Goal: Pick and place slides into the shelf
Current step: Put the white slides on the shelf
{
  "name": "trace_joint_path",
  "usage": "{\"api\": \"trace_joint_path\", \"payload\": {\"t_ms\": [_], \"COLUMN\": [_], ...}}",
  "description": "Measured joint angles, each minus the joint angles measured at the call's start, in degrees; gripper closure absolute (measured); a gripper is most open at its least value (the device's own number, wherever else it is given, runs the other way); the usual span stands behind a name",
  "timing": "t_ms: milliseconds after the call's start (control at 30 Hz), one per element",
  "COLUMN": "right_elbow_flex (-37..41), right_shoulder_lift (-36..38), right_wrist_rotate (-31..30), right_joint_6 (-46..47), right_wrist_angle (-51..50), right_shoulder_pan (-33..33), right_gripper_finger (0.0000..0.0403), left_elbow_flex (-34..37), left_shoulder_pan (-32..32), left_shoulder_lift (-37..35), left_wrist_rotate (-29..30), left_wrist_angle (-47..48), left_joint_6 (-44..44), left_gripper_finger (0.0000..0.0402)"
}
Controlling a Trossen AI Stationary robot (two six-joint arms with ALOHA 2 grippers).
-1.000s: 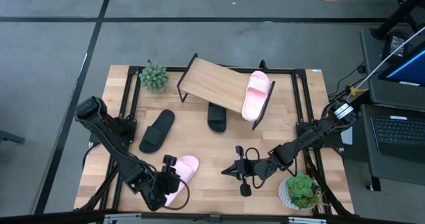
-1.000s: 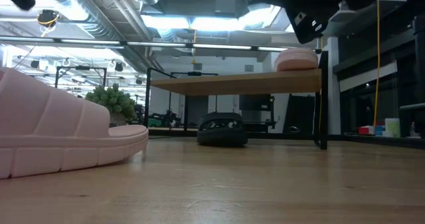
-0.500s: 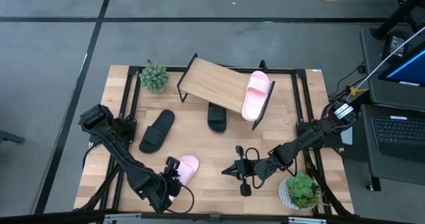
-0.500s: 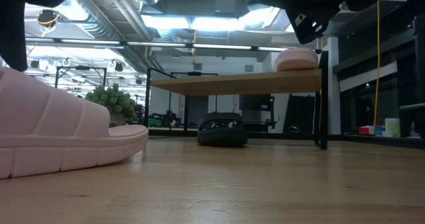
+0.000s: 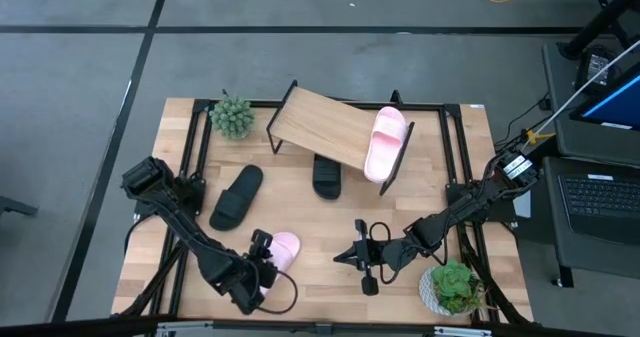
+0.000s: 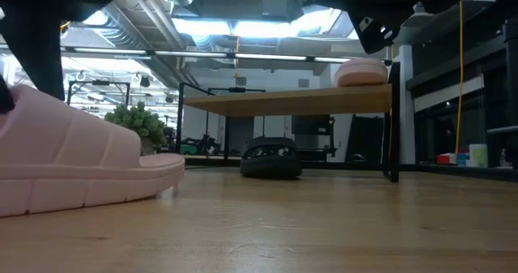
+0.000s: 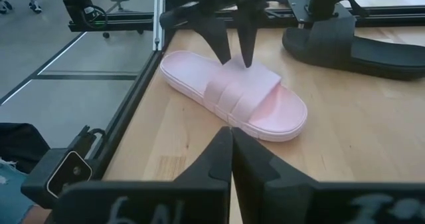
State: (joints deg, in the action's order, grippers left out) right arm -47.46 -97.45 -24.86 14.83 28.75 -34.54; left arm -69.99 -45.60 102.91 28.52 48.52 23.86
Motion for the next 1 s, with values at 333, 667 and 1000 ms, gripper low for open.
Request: {"api": "trace_joint_path", "payload": {"t_ms": [333,667,1000], "right_elbow_flex": [0.0,0.0,0.0], "right_shoulder_lift": [0.0,0.0,0.36], "right_wrist_rotate": [0.02,0.01,0.0], "right_joint_6": [-0.07,-0.09,-0.4], "right_wrist_angle": [-0.26,-0.34,0.25], "right_shoulder_pan": [0.02,0.02,0.02], "right_gripper_finger": [0.0393,0.0393,0.0393], "left_elbow_flex": [0.72,0.72,-0.63], "left_shoulder_pan": [0.73,0.69,0.25], "left_shoulder_lift": [-0.02,-0.11,-1.62], "left_wrist_rotate": [-2.13,-0.9,2.22], "left_wrist_angle": [-0.33,-0.53,0.61], "left_joint_6": [-0.46,0.02,2.85], "left_gripper_finger": [0.028,0.0387,0.0397]}}
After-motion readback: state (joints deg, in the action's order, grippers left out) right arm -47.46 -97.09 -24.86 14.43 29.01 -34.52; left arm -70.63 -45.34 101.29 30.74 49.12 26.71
